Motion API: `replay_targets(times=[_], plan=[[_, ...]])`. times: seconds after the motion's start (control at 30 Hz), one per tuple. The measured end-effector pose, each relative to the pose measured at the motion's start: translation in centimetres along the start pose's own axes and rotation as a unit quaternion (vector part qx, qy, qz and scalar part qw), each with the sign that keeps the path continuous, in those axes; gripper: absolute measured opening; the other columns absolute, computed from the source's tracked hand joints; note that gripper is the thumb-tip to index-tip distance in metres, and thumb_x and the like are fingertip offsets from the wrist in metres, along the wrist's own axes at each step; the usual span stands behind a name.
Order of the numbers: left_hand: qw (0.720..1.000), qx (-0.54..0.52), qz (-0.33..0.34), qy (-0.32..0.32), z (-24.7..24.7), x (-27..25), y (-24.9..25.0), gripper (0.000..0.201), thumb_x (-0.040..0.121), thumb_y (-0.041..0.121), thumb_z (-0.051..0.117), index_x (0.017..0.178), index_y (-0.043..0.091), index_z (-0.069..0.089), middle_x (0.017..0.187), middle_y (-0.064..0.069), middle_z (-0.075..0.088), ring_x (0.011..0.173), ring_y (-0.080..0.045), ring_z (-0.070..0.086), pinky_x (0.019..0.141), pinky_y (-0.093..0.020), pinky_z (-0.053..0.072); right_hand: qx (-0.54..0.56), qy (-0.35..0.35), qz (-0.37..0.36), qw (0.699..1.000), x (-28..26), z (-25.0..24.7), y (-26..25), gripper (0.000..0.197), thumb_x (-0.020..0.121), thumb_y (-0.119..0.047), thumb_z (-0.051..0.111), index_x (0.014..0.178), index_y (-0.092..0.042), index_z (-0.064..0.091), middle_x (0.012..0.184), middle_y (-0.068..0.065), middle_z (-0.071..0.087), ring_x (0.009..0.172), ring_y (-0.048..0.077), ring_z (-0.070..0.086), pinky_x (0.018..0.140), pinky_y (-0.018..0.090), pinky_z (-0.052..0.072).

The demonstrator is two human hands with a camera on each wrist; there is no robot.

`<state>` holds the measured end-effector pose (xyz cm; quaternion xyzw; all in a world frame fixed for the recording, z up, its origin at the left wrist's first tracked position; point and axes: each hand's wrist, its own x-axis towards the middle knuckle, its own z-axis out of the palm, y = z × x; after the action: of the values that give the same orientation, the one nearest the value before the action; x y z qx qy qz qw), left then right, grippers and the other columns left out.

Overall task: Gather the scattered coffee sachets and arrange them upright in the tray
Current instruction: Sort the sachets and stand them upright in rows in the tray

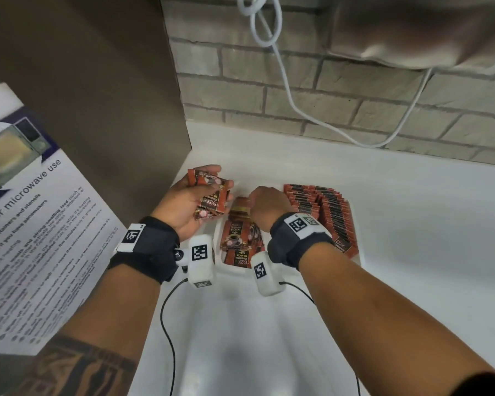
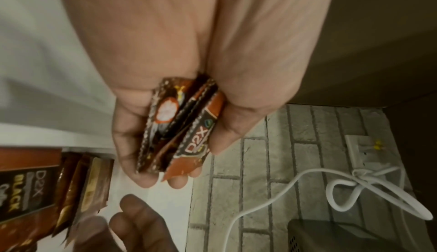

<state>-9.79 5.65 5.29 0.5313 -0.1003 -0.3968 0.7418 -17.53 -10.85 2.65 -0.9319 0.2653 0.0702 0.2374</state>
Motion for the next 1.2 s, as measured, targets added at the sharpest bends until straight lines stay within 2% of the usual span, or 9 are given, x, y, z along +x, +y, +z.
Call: replay_targets(times=[0.2, 0.27, 0.37, 0.47, 0.57, 0.77, 0.87, 1.03, 1.2], plan=[[1.000, -0.011, 0.001, 0.000, -0.8, -0.2, 0.5, 0.040, 0.096, -0.002, 0.053, 0.133, 0.013, 0.054, 0.115, -0.021, 0.068, 0.090, -0.032, 0.068, 0.084, -0.045, 0.055, -0.103, -0.052, -0.032, 0.993, 3.1, 1.0, -0.3, 0.045, 0.092, -0.014, 0.059, 0.137, -0.010, 0.055, 0.139, 0.009, 0.058, 0.124, 0.029, 0.057, 0.101, 0.035, 0.049], [1.000, -0.008, -0.001, 0.003, -0.9, -0.3, 0.5, 0.041, 0.097, -0.002, 0.052, 0.136, 0.011, 0.053, 0.113, -0.020, 0.069, 0.090, -0.032, 0.069, 0.085, -0.045, 0.055, -0.136, -0.058, -0.050, 0.988, 3.6, 1.1, -0.4, 0.041, 0.092, -0.017, 0.061, 0.132, -0.009, 0.059, 0.133, 0.010, 0.062, 0.118, 0.028, 0.061, 0.095, 0.033, 0.051], [1.000, -0.006, -0.003, -0.001, -1.1, -0.3, 0.6, 0.042, 0.097, -0.002, 0.052, 0.137, 0.010, 0.053, 0.113, -0.019, 0.070, 0.089, -0.031, 0.071, 0.081, -0.043, 0.057, -0.176, -0.063, -0.064, 0.980, 3.6, 1.1, -0.7, 0.024, 0.090, -0.017, 0.063, 0.111, -0.009, 0.070, 0.107, 0.008, 0.071, 0.085, 0.024, 0.062, 0.071, 0.029, 0.046], [1.000, -0.009, -0.003, -0.002, -1.3, -0.2, 0.8, 0.042, 0.097, -0.001, 0.052, 0.138, 0.010, 0.052, 0.115, -0.019, 0.069, 0.089, -0.030, 0.070, 0.078, -0.041, 0.059, -0.196, -0.063, -0.071, 0.976, 3.5, 0.5, -0.7, 0.022, 0.093, -0.015, 0.056, 0.106, -0.009, 0.073, 0.102, 0.005, 0.071, 0.084, 0.023, 0.062, 0.071, 0.029, 0.049], [1.000, -0.012, -0.001, 0.002, -1.6, 0.0, 0.6, 0.043, 0.097, -0.001, 0.053, 0.138, 0.010, 0.052, 0.115, -0.019, 0.068, 0.089, -0.030, 0.069, 0.075, -0.040, 0.059, -0.133, -0.031, -0.067, 0.988, 2.8, -0.9, -0.3, 0.030, 0.093, -0.011, 0.053, 0.112, -0.018, 0.075, 0.115, 0.000, 0.071, 0.102, 0.024, 0.065, 0.079, 0.026, 0.050], [1.000, -0.001, 0.003, 0.016, -0.6, 0.5, -0.1, 0.035, 0.096, 0.002, 0.057, 0.126, 0.018, 0.061, 0.115, -0.016, 0.068, 0.094, -0.031, 0.067, 0.079, -0.041, 0.057, 0.155, 0.097, -0.005, 0.983, 0.1, -5.0, 1.1, 0.017, 0.094, -0.017, 0.059, 0.098, -0.020, 0.075, 0.096, -0.001, 0.074, 0.086, 0.016, 0.063, 0.068, 0.022, 0.046], [1.000, 0.002, 0.003, 0.005, 1.2, 0.5, -0.4, 0.034, 0.095, 0.002, 0.058, 0.125, 0.017, 0.060, 0.114, -0.017, 0.069, 0.093, -0.031, 0.067, 0.078, -0.041, 0.058, 0.305, 0.096, 0.010, 0.947, -2.2, -6.6, 2.0, 0.007, 0.092, -0.017, 0.067, 0.095, -0.018, 0.073, 0.083, 0.001, 0.076, 0.073, 0.010, 0.068, 0.067, 0.025, 0.052], [0.999, 0.003, 0.004, -0.046, 5.0, -0.2, -1.4, 0.052, 0.086, 0.009, 0.066, 0.137, 0.008, 0.053, 0.130, -0.026, 0.061, 0.110, -0.042, 0.062, 0.084, -0.048, 0.057, 0.391, 0.082, 0.023, 0.917, -5.9, -8.0, 3.8, 0.010, 0.090, -0.014, 0.071, 0.099, -0.012, 0.074, 0.069, -0.004, 0.067, 0.061, 0.008, 0.059, 0.060, 0.022, 0.047], [0.995, 0.048, 0.038, -0.078, 8.8, -0.7, -2.2, 0.046, 0.090, -0.001, 0.063, 0.135, 0.003, 0.054, 0.126, -0.028, 0.062, 0.104, -0.038, 0.064, 0.081, -0.046, 0.057, 0.437, 0.042, 0.028, 0.898, -9.0, -9.2, 4.8, 0.018, 0.089, -0.009, 0.072, 0.107, -0.007, 0.066, 0.079, 0.004, 0.070, 0.059, 0.013, 0.064, 0.051, 0.021, 0.050]])
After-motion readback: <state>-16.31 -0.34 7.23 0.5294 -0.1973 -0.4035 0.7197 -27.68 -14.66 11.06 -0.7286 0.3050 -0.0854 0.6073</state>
